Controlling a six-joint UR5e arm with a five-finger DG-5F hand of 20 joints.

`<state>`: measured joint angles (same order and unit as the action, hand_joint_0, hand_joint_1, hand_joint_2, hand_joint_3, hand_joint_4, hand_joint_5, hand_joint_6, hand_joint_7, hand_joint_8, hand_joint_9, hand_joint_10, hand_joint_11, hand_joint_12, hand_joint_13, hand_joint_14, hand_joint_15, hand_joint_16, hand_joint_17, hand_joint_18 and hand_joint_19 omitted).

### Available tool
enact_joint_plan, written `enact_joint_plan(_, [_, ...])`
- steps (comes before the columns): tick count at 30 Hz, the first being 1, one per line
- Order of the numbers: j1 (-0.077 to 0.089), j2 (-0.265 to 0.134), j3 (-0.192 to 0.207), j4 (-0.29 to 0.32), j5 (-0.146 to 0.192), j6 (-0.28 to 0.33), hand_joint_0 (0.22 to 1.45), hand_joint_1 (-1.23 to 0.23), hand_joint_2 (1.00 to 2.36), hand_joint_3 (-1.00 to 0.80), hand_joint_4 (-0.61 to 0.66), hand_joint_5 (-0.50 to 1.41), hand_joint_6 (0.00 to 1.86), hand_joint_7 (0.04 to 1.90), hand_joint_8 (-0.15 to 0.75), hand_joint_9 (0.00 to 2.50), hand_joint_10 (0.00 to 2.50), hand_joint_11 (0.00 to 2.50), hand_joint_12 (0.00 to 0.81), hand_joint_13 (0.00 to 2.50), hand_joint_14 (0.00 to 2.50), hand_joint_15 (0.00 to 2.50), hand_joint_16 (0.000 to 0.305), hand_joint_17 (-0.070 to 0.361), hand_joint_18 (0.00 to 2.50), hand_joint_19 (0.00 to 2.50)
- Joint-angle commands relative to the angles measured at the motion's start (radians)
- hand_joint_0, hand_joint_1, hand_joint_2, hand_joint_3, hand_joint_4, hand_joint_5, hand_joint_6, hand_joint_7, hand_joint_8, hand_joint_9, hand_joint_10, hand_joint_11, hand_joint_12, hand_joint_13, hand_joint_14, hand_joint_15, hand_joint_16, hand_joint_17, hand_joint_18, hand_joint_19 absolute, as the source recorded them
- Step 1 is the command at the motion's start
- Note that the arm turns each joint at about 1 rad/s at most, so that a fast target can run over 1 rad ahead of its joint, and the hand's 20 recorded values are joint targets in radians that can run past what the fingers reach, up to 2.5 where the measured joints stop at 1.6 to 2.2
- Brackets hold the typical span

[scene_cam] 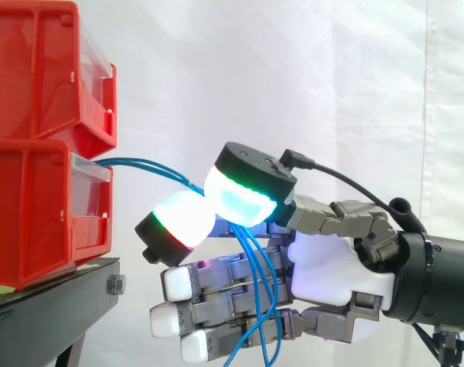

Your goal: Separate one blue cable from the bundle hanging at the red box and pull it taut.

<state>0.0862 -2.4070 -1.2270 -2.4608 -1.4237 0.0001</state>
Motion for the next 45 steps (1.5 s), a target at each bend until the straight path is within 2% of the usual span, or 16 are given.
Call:
enact_joint_plan(1, [0.003, 0.000, 0.000, 0.002, 0.002, 0.000, 0.63, -0.71, 1.00, -0.49, 0.19, -0.21, 0.82, 0.93, 0.284, 0.80, 0.02, 0.67, 0.360, 0.73, 0.01, 0.40, 0.042, 0.094, 0.64, 0.44])
enact_joint_plan(7, [0.004, 0.000, 0.000, 0.002, 0.002, -0.005, 0.55, -0.56, 1.00, -0.50, 0.19, -0.20, 0.82, 0.93, 0.292, 0.81, 0.02, 0.66, 0.367, 0.74, 0.01, 0.41, 0.043, 0.098, 0.65, 0.47])
enact_joint_plan(10, [0.004, 0.000, 0.000, 0.002, 0.002, -0.005, 0.57, -0.45, 1.00, -0.50, 0.19, -0.20, 0.81, 0.95, 0.292, 0.82, 0.02, 0.66, 0.368, 0.74, 0.01, 0.41, 0.043, 0.096, 0.64, 0.48])
enact_joint_plan(11, [0.004, 0.000, 0.001, 0.002, 0.002, -0.005, 0.58, -0.45, 1.00, -0.45, 0.17, -0.19, 0.81, 0.98, 0.296, 0.83, 0.02, 0.65, 0.364, 0.74, 0.02, 0.41, 0.043, 0.096, 0.64, 0.49])
enact_joint_plan(14, [0.004, 0.000, 0.001, 0.000, 0.002, -0.005, 0.60, -0.48, 1.01, -0.32, 0.14, -0.19, 0.82, 0.99, 0.292, 0.85, 0.02, 0.65, 0.362, 0.75, 0.01, 0.43, 0.043, 0.096, 0.64, 0.51])
enact_joint_plan(18, [0.004, 0.000, 0.001, 0.002, 0.002, -0.005, 0.59, -0.60, 1.02, -0.16, 0.15, -0.19, 0.83, 1.05, 0.305, 0.86, 0.02, 0.66, 0.369, 0.77, 0.01, 0.43, 0.044, 0.099, 0.67, 0.51])
enact_joint_plan(19, [0.004, 0.000, 0.001, 0.000, 0.003, -0.005, 0.59, -0.63, 1.02, -0.12, 0.16, -0.19, 0.85, 1.01, 0.309, 0.87, 0.02, 0.67, 0.379, 0.78, 0.02, 0.43, 0.046, 0.103, 0.69, 0.50])
enact_joint_plan(27, [0.006, 0.000, 0.004, -0.003, 0.002, -0.005, 0.60, -0.66, 1.02, -0.15, 0.11, -0.19, 0.86, 0.97, 0.295, 0.89, 0.02, 0.69, 0.365, 0.79, 0.02, 0.44, 0.043, 0.097, 0.69, 0.50])
enact_joint_plan(33, [0.007, 0.000, 0.006, -0.003, 0.002, -0.005, 0.60, -0.68, 1.02, -0.19, 0.11, -0.19, 0.84, 1.00, 0.291, 0.90, 0.02, 0.70, 0.365, 0.79, 0.02, 0.44, 0.043, 0.097, 0.69, 0.50])
enact_joint_plan(37, [0.007, 0.000, 0.006, -0.004, 0.000, -0.005, 0.61, -0.69, 1.02, -0.13, 0.05, -0.19, 0.85, 1.00, 0.290, 0.93, 0.02, 0.81, 0.364, 0.80, 0.02, 0.46, 0.042, 0.095, 0.70, 0.50])
enact_joint_plan(40, [0.007, 0.000, 0.007, -0.004, 0.000, -0.005, 0.63, -0.70, 1.02, -0.15, 0.04, -0.20, 0.86, 0.98, 0.279, 1.01, 0.03, 1.10, 0.363, 0.86, 0.02, 0.58, 0.042, 0.094, 0.71, 0.49])
enact_joint_plan(45, [0.007, 0.000, 0.012, -0.006, -0.003, -0.003, 0.64, -0.70, 1.02, -0.19, 0.04, -0.20, 0.86, 0.97, 0.272, 1.01, 0.02, 1.18, 0.360, 0.91, 0.02, 0.72, 0.038, 0.086, 0.69, 0.47])
